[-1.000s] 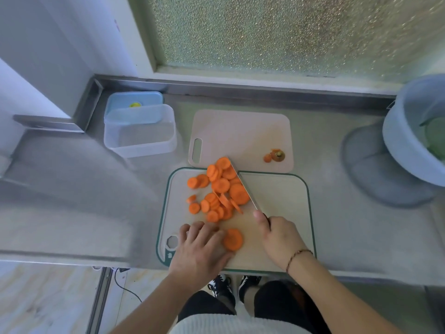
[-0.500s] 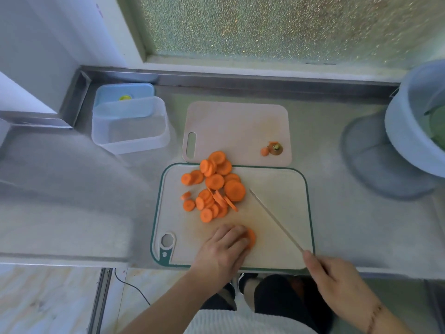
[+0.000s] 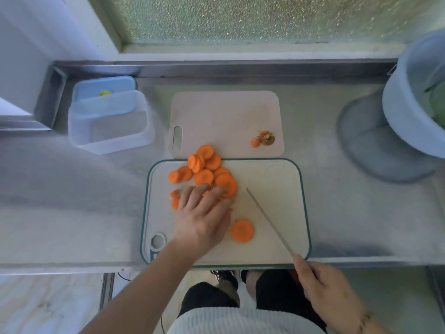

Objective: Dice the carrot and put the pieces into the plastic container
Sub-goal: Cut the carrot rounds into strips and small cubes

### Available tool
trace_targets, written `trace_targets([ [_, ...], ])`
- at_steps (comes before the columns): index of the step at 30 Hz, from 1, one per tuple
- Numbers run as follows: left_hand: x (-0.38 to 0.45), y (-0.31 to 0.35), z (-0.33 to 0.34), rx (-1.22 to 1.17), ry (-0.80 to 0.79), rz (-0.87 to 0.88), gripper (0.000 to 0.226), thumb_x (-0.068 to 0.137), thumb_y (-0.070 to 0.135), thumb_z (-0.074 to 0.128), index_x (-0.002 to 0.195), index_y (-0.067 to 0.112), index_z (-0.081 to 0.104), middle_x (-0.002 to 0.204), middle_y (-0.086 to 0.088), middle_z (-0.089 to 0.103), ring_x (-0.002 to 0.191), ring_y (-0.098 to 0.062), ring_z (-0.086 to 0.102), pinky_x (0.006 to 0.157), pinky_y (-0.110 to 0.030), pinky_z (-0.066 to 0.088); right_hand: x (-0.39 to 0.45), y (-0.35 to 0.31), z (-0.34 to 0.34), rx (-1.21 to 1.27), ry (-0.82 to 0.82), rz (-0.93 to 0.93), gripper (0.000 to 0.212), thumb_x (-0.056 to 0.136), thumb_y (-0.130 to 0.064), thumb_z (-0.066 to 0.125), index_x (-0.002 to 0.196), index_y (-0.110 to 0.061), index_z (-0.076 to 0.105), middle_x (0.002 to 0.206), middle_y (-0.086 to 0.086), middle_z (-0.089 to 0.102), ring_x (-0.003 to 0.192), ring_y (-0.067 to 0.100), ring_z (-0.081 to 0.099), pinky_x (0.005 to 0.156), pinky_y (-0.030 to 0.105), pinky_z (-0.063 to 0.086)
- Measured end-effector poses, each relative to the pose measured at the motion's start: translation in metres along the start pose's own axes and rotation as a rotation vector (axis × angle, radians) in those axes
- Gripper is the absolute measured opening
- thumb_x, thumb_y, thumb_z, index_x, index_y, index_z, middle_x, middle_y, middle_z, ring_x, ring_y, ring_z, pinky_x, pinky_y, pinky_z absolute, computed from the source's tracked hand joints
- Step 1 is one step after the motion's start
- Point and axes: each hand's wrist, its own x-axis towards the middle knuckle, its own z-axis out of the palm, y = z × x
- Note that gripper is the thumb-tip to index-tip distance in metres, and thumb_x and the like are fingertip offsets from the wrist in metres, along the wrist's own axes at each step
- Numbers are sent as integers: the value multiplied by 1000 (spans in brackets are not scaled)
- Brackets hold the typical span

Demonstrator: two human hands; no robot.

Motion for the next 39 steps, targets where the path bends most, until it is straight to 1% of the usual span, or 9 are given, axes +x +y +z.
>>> trace_targets([
  [3,14,-19,5,-9,-45,6,9,85,13,76,93,15,77,106,-1,73,94,-32,66,86,-46,48,4,4,-1,15,13,15,60,76,-71,26,56,-17,42,47,-3,45,46,5,42,53,25,37],
  [9,21,-23,12,11,-29,-122,8,86,25,79,85,17,77,96,1,72,89,-30,64,84,-46,47,6,4,-4,16,-3,0,60,74,-73,25,55,-18,41,46,-3,44,46,4,41,55,27,38],
  [15,27,-27,6,-19,20,-508,25,88,41,63,84,20,75,87,3,72,86,-27,59,80,-38,33,7,4,-2,15,1,-15,60,76,-72,25,55,-18,38,45,-5,40,44,4,38,53,24,36],
  [21,46,-32,4,-86,88,-746,18,78,31,74,89,17,75,84,4,64,84,-30,57,79,-33,36,8,3,2,-5,-10,-31,61,77,-73,25,56,-17,38,47,-3,38,46,6,38,55,28,38],
  [24,50,-40,6,-150,126,-871,22,76,31,73,93,17,75,85,7,58,86,-24,52,82,-41,45,9,7,1,-27,-14,-46,68,78,-81,21,56,-18,37,46,-3,39,45,6,38,53,26,35],
  [27,41,-29,3,-68,153,-561,16,85,27,69,89,13,71,87,-4,65,81,-29,55,77,-43,45,8,11,-2,-64,-16,-41,76,67,-91,18,56,-19,38,46,-3,42,45,5,40,49,20,33],
  [29,20,-4,0,-134,12,-145,15,86,26,70,93,13,68,91,-7,65,80,-30,59,75,-42,45,8,11,-5,-77,-13,-41,76,69,-90,18,55,-19,38,47,-2,43,45,6,41,50,20,34],
  [31,-8,19,-1,-189,-167,78,22,89,33,72,100,16,63,101,-6,63,83,-29,58,75,-39,45,7,6,-7,-85,-23,-55,67,77,-80,21,55,-18,36,46,-5,43,47,6,41,50,19,33],
  [39,-47,42,10,-244,-230,-45,9,90,13,73,98,11,72,112,-3,64,99,-29,61,83,-41,52,-2,-23,-8,-86,-100,-169,37,91,-45,39,55,-34,37,47,-24,48,57,-7,50,59,7,37],
])
